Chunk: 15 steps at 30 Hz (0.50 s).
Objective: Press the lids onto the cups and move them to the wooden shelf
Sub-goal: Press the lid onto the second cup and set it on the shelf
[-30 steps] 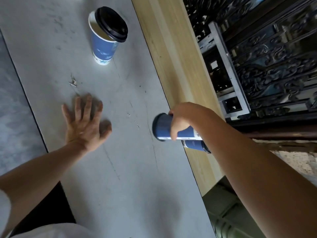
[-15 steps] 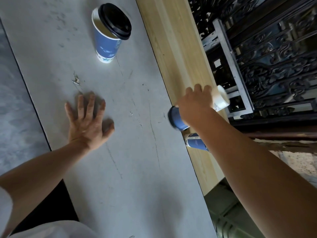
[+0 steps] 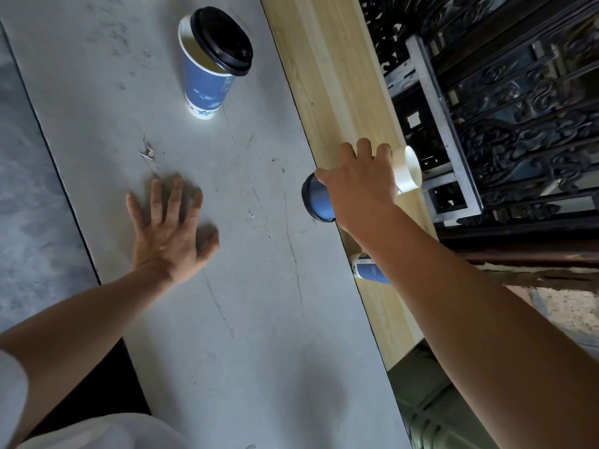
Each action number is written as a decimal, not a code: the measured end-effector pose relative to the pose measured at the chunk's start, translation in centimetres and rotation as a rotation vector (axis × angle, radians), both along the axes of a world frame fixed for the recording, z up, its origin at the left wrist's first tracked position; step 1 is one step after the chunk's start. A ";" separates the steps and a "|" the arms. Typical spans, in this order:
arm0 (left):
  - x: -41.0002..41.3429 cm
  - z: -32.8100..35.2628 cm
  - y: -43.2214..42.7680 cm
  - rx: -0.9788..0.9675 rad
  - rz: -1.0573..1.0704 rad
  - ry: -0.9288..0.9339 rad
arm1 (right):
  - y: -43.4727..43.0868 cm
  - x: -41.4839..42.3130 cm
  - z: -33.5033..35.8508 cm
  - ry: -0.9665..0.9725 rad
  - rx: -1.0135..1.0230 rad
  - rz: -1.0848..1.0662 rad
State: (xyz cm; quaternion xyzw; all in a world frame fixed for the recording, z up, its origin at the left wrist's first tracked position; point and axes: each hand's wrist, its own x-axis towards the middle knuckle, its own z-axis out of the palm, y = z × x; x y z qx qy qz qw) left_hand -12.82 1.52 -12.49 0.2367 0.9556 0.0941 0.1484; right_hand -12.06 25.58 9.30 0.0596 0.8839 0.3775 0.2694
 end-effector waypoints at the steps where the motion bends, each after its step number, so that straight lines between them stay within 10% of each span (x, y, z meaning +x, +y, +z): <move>1: 0.0 0.1 0.0 0.003 -0.002 0.002 | 0.1 0.1 -0.1 0.003 0.001 -0.001; 10: 0.0 0.1 0.0 0.017 -0.004 0.025 | 1.3 -0.1 0.2 0.012 -0.126 -0.132; 15: 0.3 -0.7 0.3 0.068 0.005 0.097 | 5.0 -0.4 -0.8 0.355 -0.485 -0.616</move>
